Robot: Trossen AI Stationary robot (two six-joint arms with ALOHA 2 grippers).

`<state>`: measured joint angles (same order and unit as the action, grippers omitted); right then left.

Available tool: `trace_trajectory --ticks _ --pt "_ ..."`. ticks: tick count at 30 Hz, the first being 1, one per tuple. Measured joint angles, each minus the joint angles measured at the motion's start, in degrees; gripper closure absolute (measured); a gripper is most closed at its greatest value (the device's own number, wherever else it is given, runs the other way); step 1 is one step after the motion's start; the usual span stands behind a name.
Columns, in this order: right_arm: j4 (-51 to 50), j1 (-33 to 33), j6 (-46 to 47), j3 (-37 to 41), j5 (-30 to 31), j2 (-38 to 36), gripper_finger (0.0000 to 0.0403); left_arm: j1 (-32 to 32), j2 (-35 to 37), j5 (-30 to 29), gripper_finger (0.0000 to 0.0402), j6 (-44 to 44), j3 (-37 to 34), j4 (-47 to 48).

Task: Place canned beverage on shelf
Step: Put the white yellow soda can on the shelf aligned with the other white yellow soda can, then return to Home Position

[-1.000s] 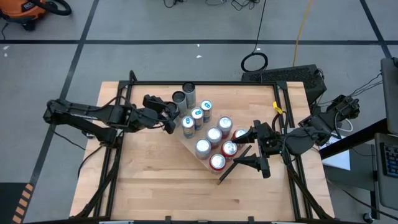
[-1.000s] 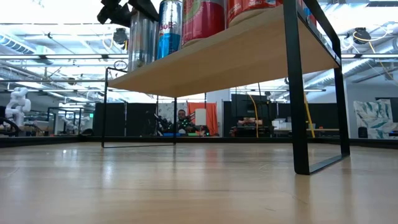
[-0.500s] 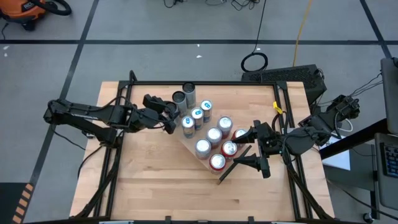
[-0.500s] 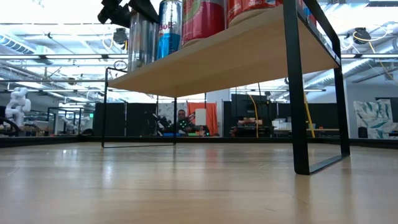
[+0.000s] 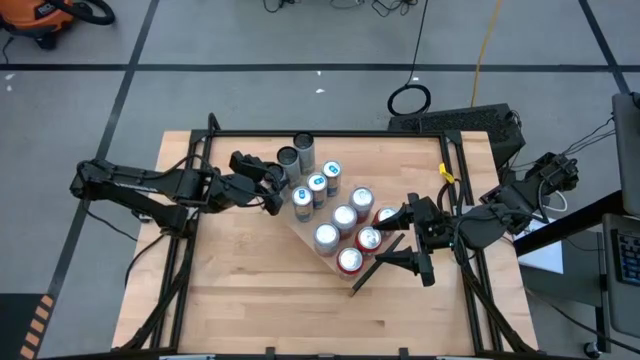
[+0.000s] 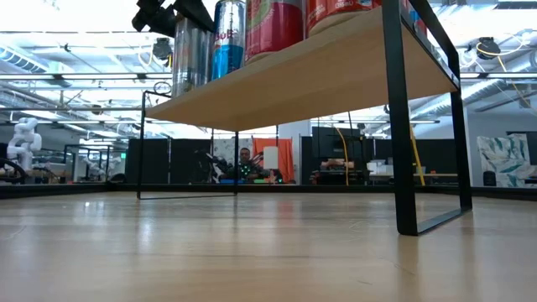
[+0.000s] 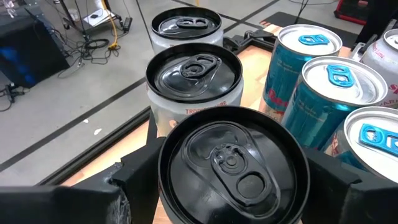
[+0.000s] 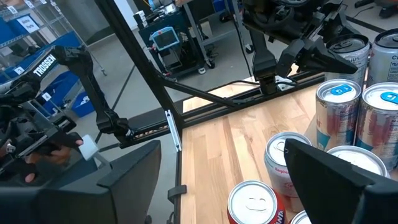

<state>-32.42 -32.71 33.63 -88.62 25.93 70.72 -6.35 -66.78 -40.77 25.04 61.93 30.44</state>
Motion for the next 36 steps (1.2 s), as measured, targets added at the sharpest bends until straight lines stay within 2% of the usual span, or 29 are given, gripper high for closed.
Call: trace_trajectory --ticks 5,12,14,25,36 --pt "0.0 0.0 0.0 0.0 0.0 0.0 0.0088 0.0 0.0 0.0 0.0096 -0.1 0.0 0.0" --pt "0.0 0.1 0.1 0.0 0.0 0.0 0.0088 0.0 0.0 0.0 0.0015 -0.1 0.0 0.0" --pt "0.0 0.1 0.2 0.0 0.0 0.0 0.0088 0.0 0.3 -0.1 0.0005 0.0 0.0 0.0" --pt "0.1 0.1 1.0 0.0 0.0 0.0 0.0088 -0.2 4.5 -5.9 0.0008 -5.9 6.4 0.2" --pt "1.4 0.1 -0.5 0.0 -0.4 0.0 0.0088 -4.2 8.2 -5.3 0.0008 -4.4 15.6 0.0"
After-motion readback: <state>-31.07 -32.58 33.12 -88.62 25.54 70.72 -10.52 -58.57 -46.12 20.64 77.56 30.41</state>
